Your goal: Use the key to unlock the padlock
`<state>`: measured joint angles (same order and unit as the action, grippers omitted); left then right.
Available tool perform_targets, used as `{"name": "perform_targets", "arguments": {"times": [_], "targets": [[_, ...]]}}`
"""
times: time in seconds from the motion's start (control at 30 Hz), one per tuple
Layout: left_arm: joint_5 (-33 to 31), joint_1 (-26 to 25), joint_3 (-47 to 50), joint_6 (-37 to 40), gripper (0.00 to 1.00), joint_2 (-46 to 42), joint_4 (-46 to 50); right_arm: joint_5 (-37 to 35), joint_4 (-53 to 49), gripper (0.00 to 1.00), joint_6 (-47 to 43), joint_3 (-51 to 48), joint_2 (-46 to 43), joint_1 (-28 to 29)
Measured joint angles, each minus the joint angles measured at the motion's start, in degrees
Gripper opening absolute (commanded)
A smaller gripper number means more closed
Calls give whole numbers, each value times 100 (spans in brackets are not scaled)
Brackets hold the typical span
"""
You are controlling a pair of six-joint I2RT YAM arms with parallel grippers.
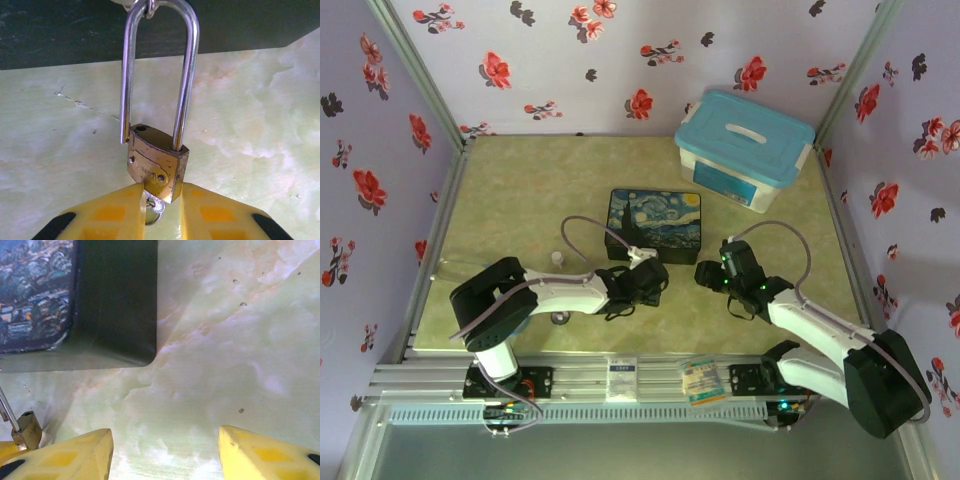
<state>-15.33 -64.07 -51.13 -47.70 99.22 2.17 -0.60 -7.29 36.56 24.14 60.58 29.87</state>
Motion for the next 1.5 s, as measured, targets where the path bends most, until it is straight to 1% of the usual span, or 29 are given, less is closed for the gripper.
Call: {"name": "perform_targets", "arguments": {"times": [0.1, 0.17, 0.3, 0.37, 0.43, 0.5, 0.6, 0.67, 0.73, 0.8, 0.9, 0.97, 1.17, 1.27, 1.4, 1.5], "targets": [[256, 28, 42, 2, 16, -20, -271, 17, 15, 58, 2, -31, -7, 0], [509, 44, 146, -4, 17, -31, -608, 26, 17, 58, 2, -35, -22, 0], [1154, 199, 557, -212, 24, -20, -1486, 57, 20, 58, 2, -35, -66, 0], [1403, 256, 684, -321, 27, 55, -1731, 66, 22, 58, 2, -37, -66, 0], [1552, 278, 721, -409, 33, 164, -1908, 74, 24, 58, 2, -42, -70, 0], [1604, 269, 717, -479, 43, 170, -2024, 85, 26, 58, 2, -63, -87, 0], [1460, 205, 693, -529, 48, 120, -1908, 107, 31, 58, 2, -98, -190, 0], [1292, 168, 669, -557, 47, 33, -1668, 155, 87, 58, 2, -144, -297, 0], [1121, 160, 667, -564, 48, -92, -1351, 260, 186, 58, 0, -203, -378, 0], [968, 160, 675, -581, 53, -227, -1093, 413, 363, 58, 2, -278, -400, 2], [826, 162, 798, -612, 61, -525, -984, 533, 553, 59, 0, -299, -282, 72], [752, 162, 925, -619, 62, -804, -960, 538, 662, 59, -7, -297, -114, 173], [503, 199, 1005, -551, 62, -1641, -717, 503, 813, 62, -50, -85, 636, 656], [372, 321, 1008, -503, 62, -2002, -492, 466, 986, 68, -59, 120, 973, 896], [251, 603, 1036, -433, 63, -2540, -203, 420, 1117, 67, -81, 317, 1246, 1147], [157, 767, 1038, -363, 62, -2785, -20, 339, 1196, 66, -59, 461, 1504, 1329]]}}
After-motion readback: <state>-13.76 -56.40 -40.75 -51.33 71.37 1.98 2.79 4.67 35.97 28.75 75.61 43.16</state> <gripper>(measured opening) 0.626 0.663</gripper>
